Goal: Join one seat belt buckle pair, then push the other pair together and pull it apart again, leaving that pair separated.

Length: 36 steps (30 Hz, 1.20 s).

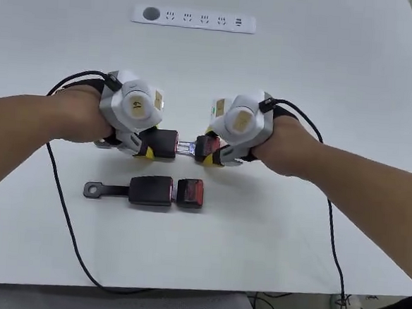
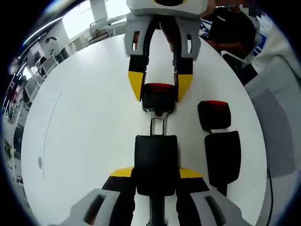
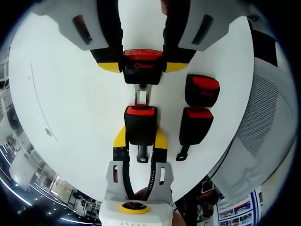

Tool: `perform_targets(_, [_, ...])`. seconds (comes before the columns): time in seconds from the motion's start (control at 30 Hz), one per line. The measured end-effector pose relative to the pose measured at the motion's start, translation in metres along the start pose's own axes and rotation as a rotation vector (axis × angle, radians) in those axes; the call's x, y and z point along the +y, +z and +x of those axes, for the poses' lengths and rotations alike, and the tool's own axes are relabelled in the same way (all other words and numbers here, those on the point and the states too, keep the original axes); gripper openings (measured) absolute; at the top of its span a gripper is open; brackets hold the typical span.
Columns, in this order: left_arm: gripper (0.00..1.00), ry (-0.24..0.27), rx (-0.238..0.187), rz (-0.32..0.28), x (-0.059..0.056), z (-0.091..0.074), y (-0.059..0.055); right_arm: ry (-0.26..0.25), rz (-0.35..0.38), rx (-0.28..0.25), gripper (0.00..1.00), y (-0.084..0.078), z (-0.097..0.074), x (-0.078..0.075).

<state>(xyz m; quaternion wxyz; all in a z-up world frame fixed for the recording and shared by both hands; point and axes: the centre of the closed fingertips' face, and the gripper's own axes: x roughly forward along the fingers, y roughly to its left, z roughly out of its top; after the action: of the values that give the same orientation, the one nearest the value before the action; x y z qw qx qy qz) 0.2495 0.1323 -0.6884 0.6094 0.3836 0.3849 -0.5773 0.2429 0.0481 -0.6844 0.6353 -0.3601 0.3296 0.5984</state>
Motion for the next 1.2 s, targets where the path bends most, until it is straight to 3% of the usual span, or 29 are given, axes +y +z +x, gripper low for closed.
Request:
perform_targets(0.77, [0.33, 0.014, 0.024, -0.017, 0.002, 0.004, -0.005, -0.01, 0.057, 0.078, 0.31, -0.074, -0.041, 0.002])
perform_targets(1.2, [0.33, 0.011, 0.029, -0.017, 0.001, 0.003, -0.005, -0.004, 0.048, 0.127, 0.32, -0.097, -0.055, -0.004])
